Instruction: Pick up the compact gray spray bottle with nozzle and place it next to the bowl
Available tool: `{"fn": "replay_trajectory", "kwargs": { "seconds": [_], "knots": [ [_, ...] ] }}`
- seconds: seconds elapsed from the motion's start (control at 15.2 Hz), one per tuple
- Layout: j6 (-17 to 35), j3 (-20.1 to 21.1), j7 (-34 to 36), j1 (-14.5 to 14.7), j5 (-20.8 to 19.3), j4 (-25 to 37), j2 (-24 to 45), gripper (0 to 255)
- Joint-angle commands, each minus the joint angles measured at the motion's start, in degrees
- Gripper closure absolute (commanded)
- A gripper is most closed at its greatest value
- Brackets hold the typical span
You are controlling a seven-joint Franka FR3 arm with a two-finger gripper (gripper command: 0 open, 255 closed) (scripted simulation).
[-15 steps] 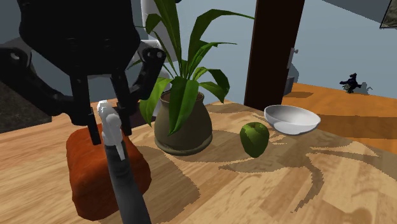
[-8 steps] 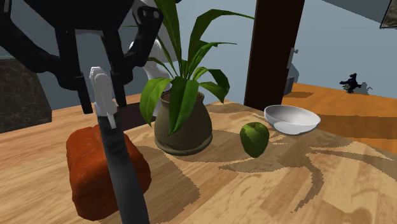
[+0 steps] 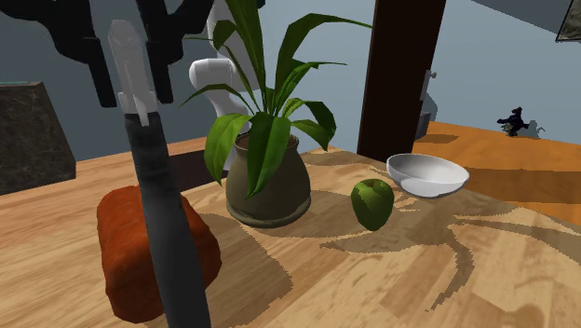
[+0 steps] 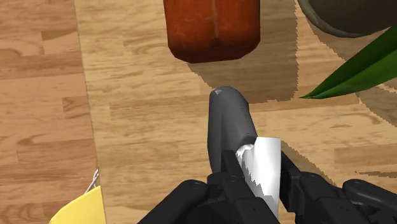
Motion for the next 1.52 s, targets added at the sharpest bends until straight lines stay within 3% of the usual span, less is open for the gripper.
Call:
{"fn": "replay_trajectory", "kwargs": {
  "seconds": [0.0,0.4,0.53,0.79,1.45],
  "knots": [
    [-2.37,0.04,0.01,-0.37,0.15,3.20,0.82,255],
    [-11.43,0.51,0.13,-2.62,1.18,18.32,6.75,255],
    [-7.41,0.06,1.47,0.91,-0.09,6.46,-0.94,255],
    [-4.73,0.18,5.06,5.97,-1.99,-5.57,-10.22,255],
    [-5.53,3.42,16.15,15.23,-5.18,-19.24,-24.69,255]
  ]
}}
